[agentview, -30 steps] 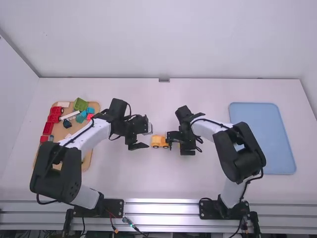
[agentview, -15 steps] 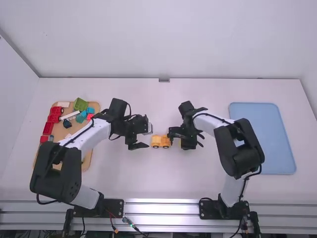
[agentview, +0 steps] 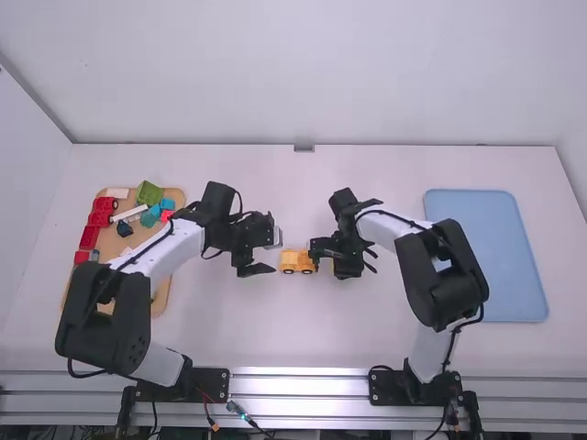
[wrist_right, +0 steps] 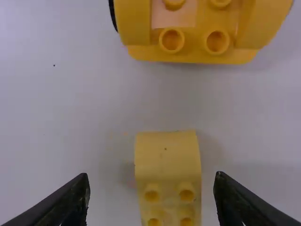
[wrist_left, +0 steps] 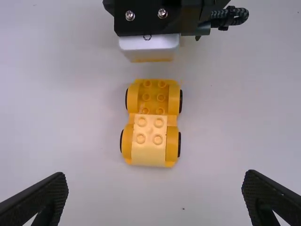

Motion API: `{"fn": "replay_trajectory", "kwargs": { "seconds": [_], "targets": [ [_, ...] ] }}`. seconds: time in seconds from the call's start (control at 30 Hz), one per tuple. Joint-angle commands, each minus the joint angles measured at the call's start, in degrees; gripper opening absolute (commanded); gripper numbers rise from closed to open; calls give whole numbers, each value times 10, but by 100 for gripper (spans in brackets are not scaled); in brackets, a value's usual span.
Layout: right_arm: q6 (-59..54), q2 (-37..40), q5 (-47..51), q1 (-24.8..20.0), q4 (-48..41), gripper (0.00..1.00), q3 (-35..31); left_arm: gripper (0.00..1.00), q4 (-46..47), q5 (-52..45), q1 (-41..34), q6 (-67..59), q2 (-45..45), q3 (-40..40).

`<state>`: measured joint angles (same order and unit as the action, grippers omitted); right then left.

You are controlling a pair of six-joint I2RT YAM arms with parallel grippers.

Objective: Assemble lego blocks to make yellow taxi

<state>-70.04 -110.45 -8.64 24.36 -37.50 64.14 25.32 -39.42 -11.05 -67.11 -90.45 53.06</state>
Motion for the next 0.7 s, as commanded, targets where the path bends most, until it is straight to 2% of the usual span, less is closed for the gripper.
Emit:
{"fn": "replay_trajectory", "kwargs": {
  "seconds": [0.0,0.37,0.67],
  "targets": [
    [-3,-6,-5,0,-4,69,7,99,4,-16,2,-2,15,-10],
    [7,-6,-19,1,14,68,3,99,8,-16,2,-4,15,-10],
    [8,-6,-19,0,14,62,-4,99,8,-15,2,-3,15,-10]
  ]
}}
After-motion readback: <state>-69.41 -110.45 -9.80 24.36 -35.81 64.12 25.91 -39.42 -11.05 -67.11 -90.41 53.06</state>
